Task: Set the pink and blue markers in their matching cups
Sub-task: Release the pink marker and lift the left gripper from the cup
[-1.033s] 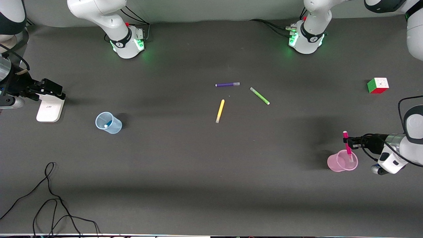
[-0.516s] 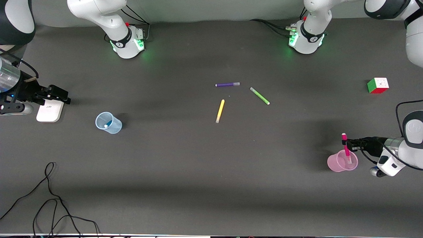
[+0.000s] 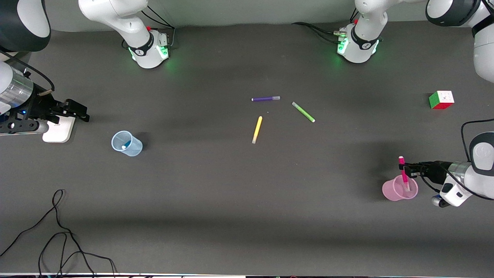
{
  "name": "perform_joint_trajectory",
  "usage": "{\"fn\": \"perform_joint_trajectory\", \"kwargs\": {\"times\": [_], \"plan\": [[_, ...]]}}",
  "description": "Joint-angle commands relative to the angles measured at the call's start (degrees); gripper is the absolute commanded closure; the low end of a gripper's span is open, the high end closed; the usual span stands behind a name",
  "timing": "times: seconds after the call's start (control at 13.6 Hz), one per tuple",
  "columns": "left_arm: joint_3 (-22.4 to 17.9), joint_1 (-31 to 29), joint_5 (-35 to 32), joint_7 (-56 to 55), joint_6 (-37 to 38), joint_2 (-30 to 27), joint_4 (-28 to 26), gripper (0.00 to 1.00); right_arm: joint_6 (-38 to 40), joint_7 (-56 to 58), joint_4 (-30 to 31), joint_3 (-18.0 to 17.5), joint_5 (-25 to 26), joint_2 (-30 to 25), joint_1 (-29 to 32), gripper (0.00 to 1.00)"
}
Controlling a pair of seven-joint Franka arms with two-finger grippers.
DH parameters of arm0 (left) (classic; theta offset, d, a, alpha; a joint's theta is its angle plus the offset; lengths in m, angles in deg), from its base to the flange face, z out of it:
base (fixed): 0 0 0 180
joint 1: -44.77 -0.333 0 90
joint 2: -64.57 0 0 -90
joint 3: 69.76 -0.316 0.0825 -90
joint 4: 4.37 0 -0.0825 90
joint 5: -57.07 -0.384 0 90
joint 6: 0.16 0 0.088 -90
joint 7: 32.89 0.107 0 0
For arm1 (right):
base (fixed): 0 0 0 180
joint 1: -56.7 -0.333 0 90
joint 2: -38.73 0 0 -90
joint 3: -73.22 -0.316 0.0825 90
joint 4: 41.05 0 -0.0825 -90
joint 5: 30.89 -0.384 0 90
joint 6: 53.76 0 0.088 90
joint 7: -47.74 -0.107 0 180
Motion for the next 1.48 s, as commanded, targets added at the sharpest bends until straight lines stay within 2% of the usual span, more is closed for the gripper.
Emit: {"fn": "perform_joint_trajectory", "kwargs": {"times": [0.0, 0.07, 0.15, 0.22, 0.3, 0.66, 0.81, 0.96, 1.18, 1.4], "plan": [[0.41, -0.28, 0.25, 2.92, 0.84, 1.04, 2.11, 0.74, -0.45, -1.09, 0.05, -1.3, 0.29, -0.41, 0.97, 0.0], [0.41, -0.28, 0.16, 2.92, 0.84, 1.04, 2.2, 0.67, -0.45, -1.09, 0.05, -1.3, 0.29, -0.41, 0.97, 0.0], [0.41, -0.28, 0.16, 3.01, 0.84, 1.04, 2.2, 0.54, -0.45, -1.09, 0.05, -1.47, 0.2, -0.41, 0.97, 0.0], [0.41, -0.28, 0.16, 3.1, 0.75, 1.04, 2.2, 0.22, -0.45, -1.17, 0.05, -1.56, 0.2, -0.41, 0.97, 0.0], [0.41, -0.28, 0.16, 4.58, 0.75, 1.04, 2.2, 0.01, -0.45, -1.26, 0.14, -1.56, 0.11, -0.33, 0.89, 0.0], [0.41, 0.6, -0.54, 5.03, 1.63, 0.16, 3.34, 0.0, -1.59, -1.35, 0.05, -1.48, -0.5, -0.41, 0.97, 0.0], [0.5, 2.78, -5.17, 4.33, 0.76, -1.85, 2.82, 0.0, -1.59, -1.26, -0.03, -1.47, -0.59, -0.59, 0.8, 0.0], [0.5, 4.55, -6.87, -0.13, 0.67, -5.97, 0.9, 0.0, -1.5, -1.52, 0.05, -1.47, -0.59, -0.94, 0.62, 0.0], [0.5, 7.36, -9.33, -5.76, -1.26, -16.33, -7.25, 0.0, -0.62, -1.44, 2.41, -1.47, -0.68, -3.04, 0.45, 0.0], [0.5, 8.77, -9.51, -8.68, -12.74, -29.59, -23.93, 0.0, -0.89, -1.35, 4.36, -1.39, -0.68, -4.45, 0.53, 0.0]]}}
